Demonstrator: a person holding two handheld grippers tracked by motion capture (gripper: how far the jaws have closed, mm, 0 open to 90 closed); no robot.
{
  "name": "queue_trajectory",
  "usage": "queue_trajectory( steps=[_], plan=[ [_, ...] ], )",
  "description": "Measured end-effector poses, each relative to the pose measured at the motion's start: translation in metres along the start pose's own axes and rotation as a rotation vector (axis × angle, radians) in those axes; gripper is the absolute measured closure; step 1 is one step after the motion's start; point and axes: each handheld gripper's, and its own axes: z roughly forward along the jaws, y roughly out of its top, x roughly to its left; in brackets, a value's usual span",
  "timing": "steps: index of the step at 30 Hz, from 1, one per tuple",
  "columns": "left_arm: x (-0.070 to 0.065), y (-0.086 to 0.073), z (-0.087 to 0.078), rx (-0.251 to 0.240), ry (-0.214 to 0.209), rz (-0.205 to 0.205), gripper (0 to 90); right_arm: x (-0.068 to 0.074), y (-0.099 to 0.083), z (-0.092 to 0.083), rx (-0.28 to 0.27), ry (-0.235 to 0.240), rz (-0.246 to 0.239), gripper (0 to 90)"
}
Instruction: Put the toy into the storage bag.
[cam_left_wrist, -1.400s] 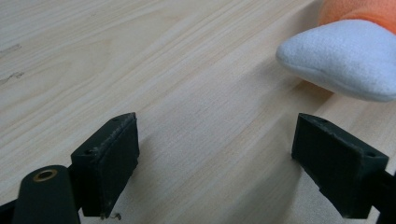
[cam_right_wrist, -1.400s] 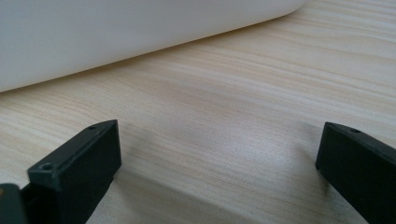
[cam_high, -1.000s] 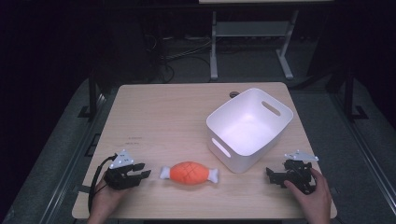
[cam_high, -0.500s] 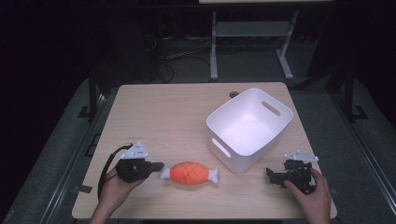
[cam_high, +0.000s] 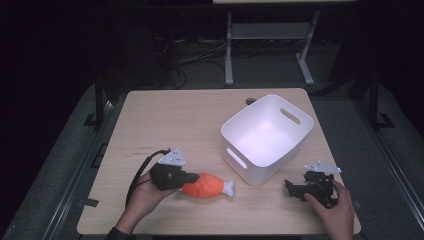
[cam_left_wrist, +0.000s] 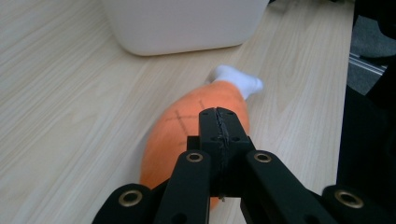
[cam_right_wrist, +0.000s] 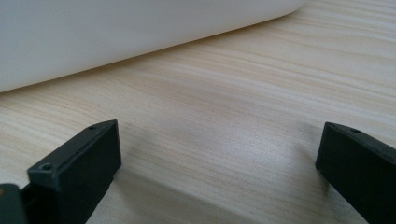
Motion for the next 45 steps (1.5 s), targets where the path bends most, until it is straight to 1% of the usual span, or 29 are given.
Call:
queue_trajectory(
  steps=[4,7,13,15,16,17,20,21,23,24,25,26,27,28,29,30,32,34,35,38,39,40,42,45],
  plan=[
    [-0.004,0.008,0.015,0.011,-0.035,0.016,89.7,0.000,0.000,0.000,0.000,0.000,-0.001,0.0],
    [-0.008,0.016,0.028,0.022,-0.066,0.037,89.7,0.000,0.000,0.000,0.000,0.000,0.000,0.0],
    [-0.017,0.031,0.049,0.048,-0.104,0.081,89.7,0.000,0.000,0.000,-0.001,0.000,-0.001,0.0],
    [-0.018,0.033,0.052,0.053,-0.107,0.088,89.7,0.000,0.000,0.000,-0.001,0.000,-0.002,0.0],
    [-0.019,0.036,0.057,0.059,-0.113,0.090,89.7,0.000,0.000,0.000,-0.001,0.000,-0.001,0.0],
    [-0.020,0.038,0.062,0.069,-0.119,0.101,89.7,0.000,0.000,0.000,0.000,0.000,-0.001,0.0],
    [-0.021,0.042,0.070,0.088,-0.125,0.116,89.7,0.000,0.000,0.000,-0.001,0.000,-0.001,0.0],
    [-0.021,0.042,0.070,0.088,-0.125,0.116,89.7,0.000,0.000,0.000,-0.001,0.000,-0.001,0.0],
    [-0.020,0.045,0.076,0.099,-0.138,0.114,89.7,0.000,0.000,0.000,-0.001,0.000,-0.002,0.0],
    [-0.020,0.045,0.081,0.121,-0.144,0.113,89.7,0.000,0.000,0.000,-0.001,0.000,-0.001,0.0],
    [-0.020,0.045,0.081,0.121,-0.144,0.113,89.7,0.000,0.000,0.000,-0.001,0.000,-0.001,0.0],
    [-0.020,0.045,0.085,0.138,-0.148,0.116,89.7,0.000,0.000,0.000,-0.001,0.001,-0.001,0.0],
    [-0.021,0.045,0.088,0.151,-0.147,0.115,89.7,0.000,0.000,0.000,-0.001,0.000,-0.002,0.0],
    [-0.021,0.045,0.090,0.167,-0.144,0.122,89.7,0.000,0.000,0.000,-0.001,0.000,-0.001,0.0],
    [-0.021,0.045,0.093,0.185,-0.133,0.127,89.7,0.000,0.000,0.000,0.000,0.000,-0.001,0.0],
    [-0.021,0.045,0.093,0.185,-0.133,0.127,89.7,0.000,0.000,0.000,0.000,0.000,-0.001,0.0],
    [-0.020,0.046,0.097,0.211,-0.122,0.129,89.7,0.000,0.000,0.000,0.000,0.000,-0.001,0.0],
    [-0.020,0.048,0.099,0.226,-0.110,0.139,89.7,0.000,0.000,0.000,-0.001,0.000,-0.001,0.0],
    [-0.020,0.048,0.099,0.226,-0.110,0.139,89.7,0.000,0.000,0.000,-0.001,0.000,-0.001,0.0],
    [-0.017,0.052,0.100,0.249,-0.084,0.153,89.7,0.000,0.000,0.000,0.000,0.000,-0.001,0.0],
    [-0.017,0.052,0.100,0.249,-0.084,0.153,89.7,0.000,0.000,0.000,-0.001,0.000,-0.001,0.0],
    [-0.016,0.052,0.101,0.247,-0.081,0.141,89.7,0.000,0.000,0.000,0.000,0.000,-0.001,0.0],
    [-0.014,0.052,0.101,0.253,-0.078,0.144,89.7,0.000,0.000,0.000,0.000,0.000,-0.001,0.0],
    [-0.012,0.052,0.101,0.250,-0.072,0.133,89.7,0.000,0.000,0.000,0.000,0.000,-0.002,0.0]
  ],
)
